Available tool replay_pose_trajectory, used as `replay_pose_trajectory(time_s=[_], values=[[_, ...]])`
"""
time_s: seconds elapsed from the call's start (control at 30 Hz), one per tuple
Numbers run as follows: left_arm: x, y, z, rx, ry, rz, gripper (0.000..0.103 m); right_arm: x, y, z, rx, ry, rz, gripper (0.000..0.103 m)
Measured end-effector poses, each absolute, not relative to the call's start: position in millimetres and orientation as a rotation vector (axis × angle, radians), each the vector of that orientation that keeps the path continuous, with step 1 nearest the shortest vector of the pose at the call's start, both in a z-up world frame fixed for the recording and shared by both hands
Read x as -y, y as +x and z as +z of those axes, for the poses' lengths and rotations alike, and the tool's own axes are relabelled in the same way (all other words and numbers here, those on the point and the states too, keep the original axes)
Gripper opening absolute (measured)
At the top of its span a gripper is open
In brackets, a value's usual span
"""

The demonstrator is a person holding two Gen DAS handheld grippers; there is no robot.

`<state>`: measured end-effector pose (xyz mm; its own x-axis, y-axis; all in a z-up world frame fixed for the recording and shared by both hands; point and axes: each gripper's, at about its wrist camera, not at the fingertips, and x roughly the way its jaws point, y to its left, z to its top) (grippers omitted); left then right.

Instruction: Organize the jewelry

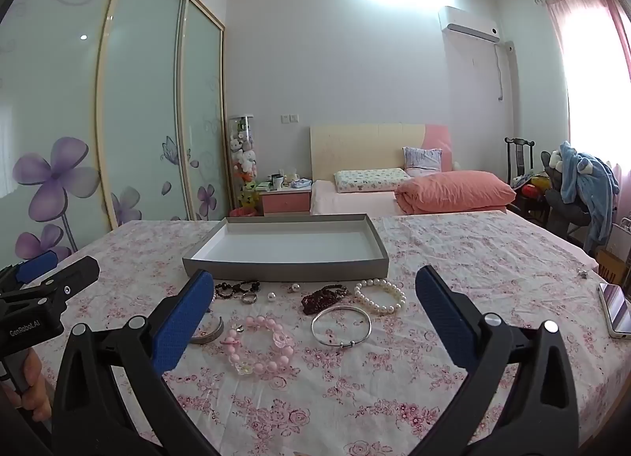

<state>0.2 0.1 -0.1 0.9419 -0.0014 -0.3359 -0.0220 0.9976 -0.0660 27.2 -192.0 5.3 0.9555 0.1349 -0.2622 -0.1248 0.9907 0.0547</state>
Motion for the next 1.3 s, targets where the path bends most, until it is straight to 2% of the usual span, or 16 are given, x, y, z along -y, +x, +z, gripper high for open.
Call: replay_pose_trajectory(time_s=[1.3], values=[[-0.2,0.5,-0.2,-0.349,-0.071,0.012,0.099,192.8,27.9,3.4,-0.279,0.044,0.133,0.101]])
